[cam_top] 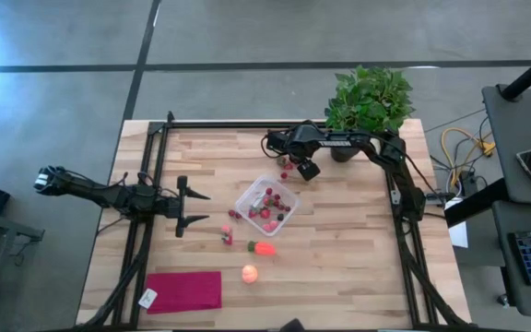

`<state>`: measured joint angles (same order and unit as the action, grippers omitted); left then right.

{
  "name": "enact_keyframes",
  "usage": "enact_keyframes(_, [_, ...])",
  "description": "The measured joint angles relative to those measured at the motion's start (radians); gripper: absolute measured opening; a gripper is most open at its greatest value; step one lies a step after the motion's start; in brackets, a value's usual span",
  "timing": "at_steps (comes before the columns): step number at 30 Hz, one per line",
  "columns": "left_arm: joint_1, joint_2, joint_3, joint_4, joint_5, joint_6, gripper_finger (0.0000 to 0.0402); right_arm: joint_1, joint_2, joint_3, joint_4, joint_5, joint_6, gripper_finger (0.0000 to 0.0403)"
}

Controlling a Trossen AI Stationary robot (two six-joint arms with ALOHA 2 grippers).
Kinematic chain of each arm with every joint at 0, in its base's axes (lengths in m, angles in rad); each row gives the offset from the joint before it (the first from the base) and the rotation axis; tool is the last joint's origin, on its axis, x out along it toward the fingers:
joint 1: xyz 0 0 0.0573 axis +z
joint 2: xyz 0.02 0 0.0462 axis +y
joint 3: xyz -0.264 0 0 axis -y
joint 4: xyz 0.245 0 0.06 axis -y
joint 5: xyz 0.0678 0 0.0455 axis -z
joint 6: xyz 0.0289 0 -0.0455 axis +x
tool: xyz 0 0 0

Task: Pick and placing Produce into tupperware
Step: Put the strawberry into the transparent container

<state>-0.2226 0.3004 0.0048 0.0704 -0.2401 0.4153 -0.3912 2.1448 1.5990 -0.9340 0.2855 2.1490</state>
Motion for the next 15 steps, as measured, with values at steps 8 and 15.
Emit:
enact_keyframes(8, [0.000,-0.002,0.000,0.000,0.000,0.000,0.0247,-0.003,0.016,0.000,0.007,-0.001,-0.031,0.0199])
enact_keyframes(15, [0.000,-0.002,0.000,0.000,0.000,0.000,0.0247,-0.004,0.016,0.000,0.037,0.003,-0.040,0.0149])
